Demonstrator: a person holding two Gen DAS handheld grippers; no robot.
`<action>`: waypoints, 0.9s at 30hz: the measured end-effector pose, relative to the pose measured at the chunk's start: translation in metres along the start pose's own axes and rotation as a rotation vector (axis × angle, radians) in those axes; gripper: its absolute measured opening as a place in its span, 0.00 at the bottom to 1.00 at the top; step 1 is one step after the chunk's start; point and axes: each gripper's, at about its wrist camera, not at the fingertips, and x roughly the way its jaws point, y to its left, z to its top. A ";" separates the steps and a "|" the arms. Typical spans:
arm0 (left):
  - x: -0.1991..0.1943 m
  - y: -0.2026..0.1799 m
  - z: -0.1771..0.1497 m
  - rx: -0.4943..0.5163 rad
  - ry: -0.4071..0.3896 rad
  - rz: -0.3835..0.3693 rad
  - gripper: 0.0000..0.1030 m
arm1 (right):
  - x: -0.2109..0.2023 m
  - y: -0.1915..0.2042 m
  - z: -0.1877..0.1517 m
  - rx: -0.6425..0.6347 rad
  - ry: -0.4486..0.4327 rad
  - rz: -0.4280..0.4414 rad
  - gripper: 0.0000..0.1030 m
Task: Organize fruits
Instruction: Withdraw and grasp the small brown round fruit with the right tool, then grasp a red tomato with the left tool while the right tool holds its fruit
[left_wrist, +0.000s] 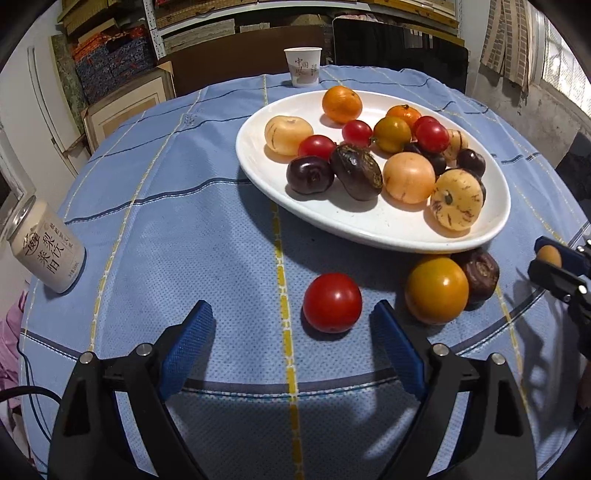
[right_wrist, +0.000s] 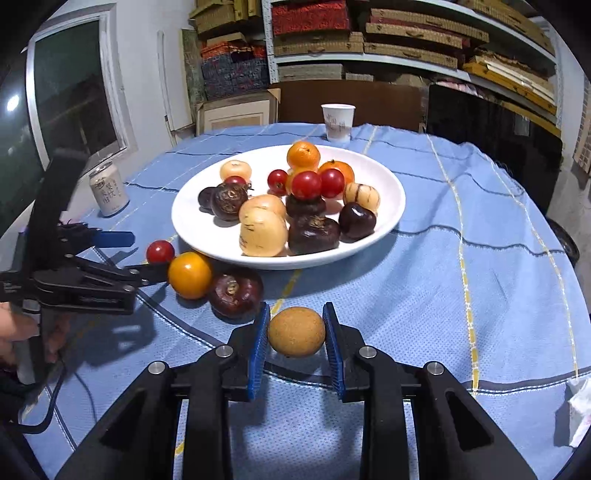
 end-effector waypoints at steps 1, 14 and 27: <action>0.000 -0.001 0.000 0.002 -0.006 0.006 0.84 | 0.000 0.001 0.000 -0.005 -0.003 0.007 0.29; -0.006 -0.014 -0.002 0.065 -0.057 0.010 0.31 | -0.005 -0.001 -0.002 0.008 -0.025 0.016 0.29; -0.052 -0.017 -0.015 0.031 -0.136 -0.087 0.29 | -0.011 -0.002 -0.002 0.012 -0.050 -0.002 0.29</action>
